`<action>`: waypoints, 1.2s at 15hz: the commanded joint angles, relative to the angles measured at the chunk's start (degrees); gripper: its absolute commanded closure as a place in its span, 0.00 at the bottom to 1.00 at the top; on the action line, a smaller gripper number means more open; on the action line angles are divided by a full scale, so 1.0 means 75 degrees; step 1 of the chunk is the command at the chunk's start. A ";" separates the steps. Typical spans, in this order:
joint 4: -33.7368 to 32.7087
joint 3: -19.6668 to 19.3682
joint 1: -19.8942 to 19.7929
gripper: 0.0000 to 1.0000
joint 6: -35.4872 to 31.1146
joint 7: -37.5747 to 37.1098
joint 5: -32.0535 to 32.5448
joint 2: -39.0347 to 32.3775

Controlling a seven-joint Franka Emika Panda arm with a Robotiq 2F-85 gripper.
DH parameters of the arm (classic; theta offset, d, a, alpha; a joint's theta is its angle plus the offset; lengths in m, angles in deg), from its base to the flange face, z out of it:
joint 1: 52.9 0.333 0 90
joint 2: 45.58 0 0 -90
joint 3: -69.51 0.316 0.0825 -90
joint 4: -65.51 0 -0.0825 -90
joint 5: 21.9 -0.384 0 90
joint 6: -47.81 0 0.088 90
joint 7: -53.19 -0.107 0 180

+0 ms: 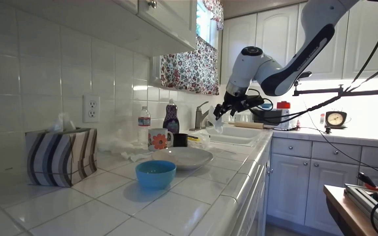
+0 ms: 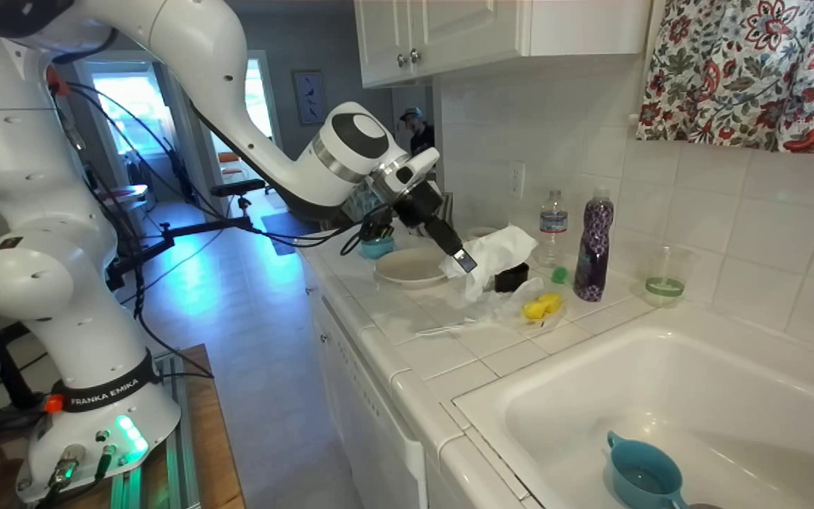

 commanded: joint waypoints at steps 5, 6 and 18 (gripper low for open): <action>-0.0256 0.0075 0.0073 0.00 0.1075 -0.3575 0.1831 0.0322; -0.0204 0.0128 -0.0019 0.00 0.0672 -0.3325 0.1547 0.0297; 0.0469 -0.0244 -0.0149 0.00 -0.1971 -0.0250 -0.0314 0.0025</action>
